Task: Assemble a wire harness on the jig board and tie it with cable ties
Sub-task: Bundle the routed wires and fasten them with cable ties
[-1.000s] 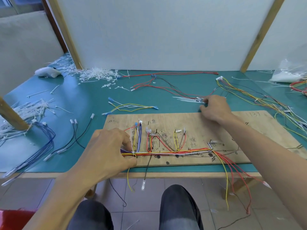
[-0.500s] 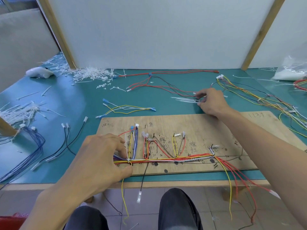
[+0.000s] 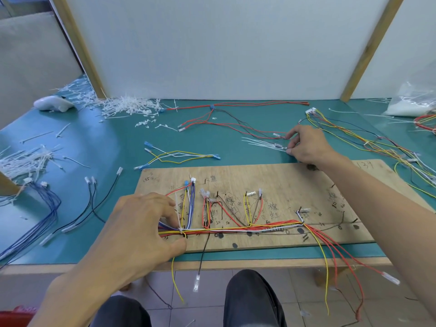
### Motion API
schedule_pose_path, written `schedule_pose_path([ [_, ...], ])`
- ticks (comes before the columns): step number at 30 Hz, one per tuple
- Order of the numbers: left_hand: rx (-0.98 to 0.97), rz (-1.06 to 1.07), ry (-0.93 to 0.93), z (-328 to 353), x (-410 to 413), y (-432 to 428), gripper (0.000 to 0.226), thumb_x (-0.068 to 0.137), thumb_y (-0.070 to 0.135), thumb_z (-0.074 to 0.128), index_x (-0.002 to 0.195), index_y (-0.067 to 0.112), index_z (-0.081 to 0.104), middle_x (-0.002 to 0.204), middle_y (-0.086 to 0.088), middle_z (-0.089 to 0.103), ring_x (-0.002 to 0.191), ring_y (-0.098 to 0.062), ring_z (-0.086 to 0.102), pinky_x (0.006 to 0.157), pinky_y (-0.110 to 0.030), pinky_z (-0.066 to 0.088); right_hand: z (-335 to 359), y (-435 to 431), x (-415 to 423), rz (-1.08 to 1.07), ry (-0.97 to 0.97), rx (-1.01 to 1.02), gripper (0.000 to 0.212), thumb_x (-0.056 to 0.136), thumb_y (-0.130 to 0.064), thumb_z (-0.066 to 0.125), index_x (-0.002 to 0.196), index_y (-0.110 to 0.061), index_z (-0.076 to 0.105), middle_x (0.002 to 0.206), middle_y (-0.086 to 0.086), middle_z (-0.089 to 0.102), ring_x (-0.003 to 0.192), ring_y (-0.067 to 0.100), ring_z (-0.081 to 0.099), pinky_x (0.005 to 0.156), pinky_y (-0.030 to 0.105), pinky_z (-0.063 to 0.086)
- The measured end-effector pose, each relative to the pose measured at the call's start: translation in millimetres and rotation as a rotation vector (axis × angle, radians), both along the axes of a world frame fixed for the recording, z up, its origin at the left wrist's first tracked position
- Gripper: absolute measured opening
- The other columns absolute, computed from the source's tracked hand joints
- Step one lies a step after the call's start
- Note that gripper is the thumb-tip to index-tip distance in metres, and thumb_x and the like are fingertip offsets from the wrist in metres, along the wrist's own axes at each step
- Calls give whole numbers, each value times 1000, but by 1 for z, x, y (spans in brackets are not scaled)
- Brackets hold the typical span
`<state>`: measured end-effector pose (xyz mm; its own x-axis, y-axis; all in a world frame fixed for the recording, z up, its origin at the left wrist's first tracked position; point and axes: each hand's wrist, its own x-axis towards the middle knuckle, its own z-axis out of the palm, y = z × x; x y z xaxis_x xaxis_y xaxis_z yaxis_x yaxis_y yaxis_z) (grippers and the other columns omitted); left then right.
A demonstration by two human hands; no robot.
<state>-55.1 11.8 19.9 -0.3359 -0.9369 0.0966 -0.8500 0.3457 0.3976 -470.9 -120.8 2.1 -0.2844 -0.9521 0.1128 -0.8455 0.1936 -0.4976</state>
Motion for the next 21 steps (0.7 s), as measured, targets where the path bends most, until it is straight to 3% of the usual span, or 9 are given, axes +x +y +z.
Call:
schedule_pose_path([
  [5, 10, -13, 3, 1, 0, 0, 29, 48, 67, 64, 62, 42, 65, 105, 20, 71, 108, -1, 63, 102, -43, 48, -2, -2, 1, 83, 110, 41, 20, 92, 1, 67, 93, -19, 66, 92, 9, 73, 95, 31, 69, 88, 38, 57],
  [7, 14, -21, 7, 1, 0, 0, 28, 48, 68, 64, 62, 43, 63, 105, 21, 70, 109, -1, 63, 102, -43, 48, -4, 0, 2, 123, 148, 52, 21, 93, 1, 64, 93, -20, 65, 95, 9, 70, 98, 31, 65, 85, 33, 51],
  [13, 20, -18, 3, 0, 0, -1, 36, 48, 66, 65, 67, 37, 72, 104, 20, 70, 110, 1, 63, 102, -43, 47, -2, 5, 6, 170, 230, 43, 30, 92, 5, 61, 106, -18, 74, 80, -5, 70, 95, 26, 66, 87, 41, 56],
  [21, 34, -16, -1, -1, 2, -1, 29, 50, 68, 65, 64, 43, 67, 100, 25, 66, 105, 0, 62, 101, -43, 48, 0, 5, 9, 174, 240, 22, 21, 91, 6, 69, 100, -12, 77, 88, 7, 74, 92, 27, 68, 88, 37, 56],
])
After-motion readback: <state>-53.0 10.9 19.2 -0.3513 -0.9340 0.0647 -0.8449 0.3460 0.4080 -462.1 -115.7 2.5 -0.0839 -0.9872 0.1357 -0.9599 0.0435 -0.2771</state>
